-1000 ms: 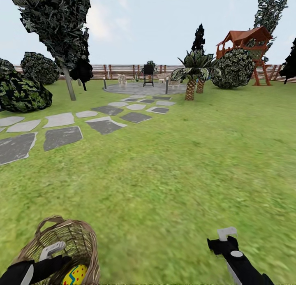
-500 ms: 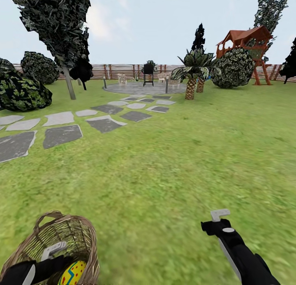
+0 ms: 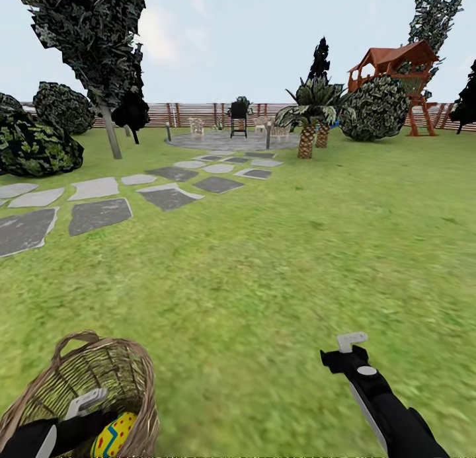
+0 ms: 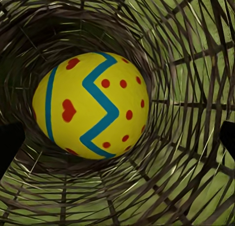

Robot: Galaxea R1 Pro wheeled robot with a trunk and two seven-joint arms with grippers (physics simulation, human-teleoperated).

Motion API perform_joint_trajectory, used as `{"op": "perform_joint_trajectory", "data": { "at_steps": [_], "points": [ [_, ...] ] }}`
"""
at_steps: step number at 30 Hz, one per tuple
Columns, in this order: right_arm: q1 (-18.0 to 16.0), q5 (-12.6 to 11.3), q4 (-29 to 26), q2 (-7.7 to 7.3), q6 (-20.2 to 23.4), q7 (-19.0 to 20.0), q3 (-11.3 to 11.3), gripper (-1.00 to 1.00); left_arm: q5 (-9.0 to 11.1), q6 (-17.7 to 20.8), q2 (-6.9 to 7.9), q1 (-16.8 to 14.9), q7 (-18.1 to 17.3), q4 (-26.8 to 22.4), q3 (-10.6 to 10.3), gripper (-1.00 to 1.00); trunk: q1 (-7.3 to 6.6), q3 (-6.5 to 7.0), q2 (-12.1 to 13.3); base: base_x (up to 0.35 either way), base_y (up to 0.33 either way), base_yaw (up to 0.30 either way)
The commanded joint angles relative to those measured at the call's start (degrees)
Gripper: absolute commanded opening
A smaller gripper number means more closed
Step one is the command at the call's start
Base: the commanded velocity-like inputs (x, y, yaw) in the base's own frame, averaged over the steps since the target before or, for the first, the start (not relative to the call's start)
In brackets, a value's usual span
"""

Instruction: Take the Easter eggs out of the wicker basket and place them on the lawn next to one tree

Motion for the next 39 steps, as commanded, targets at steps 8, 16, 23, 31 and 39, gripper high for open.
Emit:
{"op": "perform_joint_trajectory", "data": {
  "at_steps": [8,16,23,31,39],
  "points": [
    [0.0,0.1,-0.1,-0.14,0.2,-0.3,0.2,1.00,0.1,0.5,-0.04,0.0,-0.2,-0.1,0.3,1.00,0.97,-1.67,-1.7,0.000,0.000,0.000],
    [0.0,0.1,-0.1,-0.11,0.1,-0.3,0.2,1.00,0.1,0.5,-0.04,0.0,-0.2,-0.1,0.3,1.00,1.15,-3.22,-1.8,0.000,0.000,0.000],
    [0.0,0.1,-0.1,-0.11,0.1,-0.3,0.2,1.00,0.3,-1.1,-0.04,0.0,-0.1,0.0,0.3,1.00,1.15,-3.22,-1.8,0.034,0.002,0.000],
    [0.0,0.1,-0.1,-0.08,0.1,-0.3,0.2,1.00,0.4,-1.5,-0.18,0.0,-0.2,0.1,0.4,1.00,1.15,-3.22,-1.8,0.277,0.076,0.000],
    [0.0,0.1,0.0,-0.07,0.1,-0.3,0.3,1.00,0.4,-1.5,-0.39,0.0,-0.1,0.1,0.3,1.00,1.18,-3.44,-1.8,0.039,0.007,0.000]
  ]
}}
